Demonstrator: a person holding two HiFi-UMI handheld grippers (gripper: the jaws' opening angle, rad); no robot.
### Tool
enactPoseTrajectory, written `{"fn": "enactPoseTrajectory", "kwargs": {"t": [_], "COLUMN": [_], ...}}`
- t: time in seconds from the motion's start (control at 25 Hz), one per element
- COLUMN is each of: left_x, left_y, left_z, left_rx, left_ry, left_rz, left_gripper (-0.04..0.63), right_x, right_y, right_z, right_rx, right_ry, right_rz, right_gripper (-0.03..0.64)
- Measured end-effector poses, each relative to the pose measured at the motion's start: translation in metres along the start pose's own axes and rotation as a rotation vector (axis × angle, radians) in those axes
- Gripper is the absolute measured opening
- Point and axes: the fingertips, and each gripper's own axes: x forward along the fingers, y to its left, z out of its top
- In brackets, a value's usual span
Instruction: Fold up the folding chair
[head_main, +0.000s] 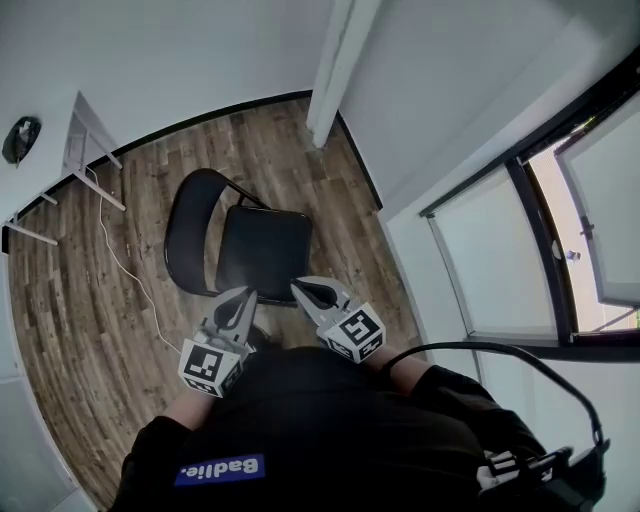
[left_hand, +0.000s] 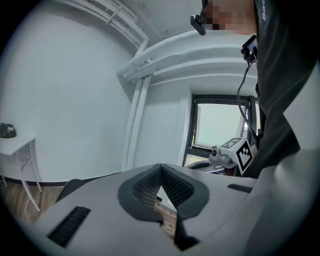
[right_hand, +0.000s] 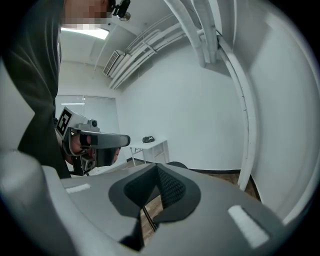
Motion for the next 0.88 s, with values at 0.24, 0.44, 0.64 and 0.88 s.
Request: {"fn": "enactPoseTrajectory", "kwargs": {"t": [0.24,0.44,0.64,0.88], "left_x": [0.012,0.032,0.057,0.079], "left_y": [0.038,0.055,0.056,0.071], "left_z": [0.011,0.014,0.015,0.007], "left_rx": [0.025,0.021,0.013,-0.025], "left_ry": [0.019,0.035,0.033,0.083], "left_rz": [-0.046,-0.018,0.035,0.110], "left_gripper": [0.003,0.003,0.003,0.003], "right_x": [0.030,0.043,0.045,0.049], "right_y": [-0.018,-0.037,-0.060,-0.090], "right_z": [0.015,0.018,0.012,0.004], "right_rx": [0.015,0.021,0.020,0.033], "right_ry": [-0.016,-0.010,0.009,0.049], "right_rz": [-0.058,-0.041,0.019,0.068], "right_gripper": [0.002,0.002,0.002,0.003]}}
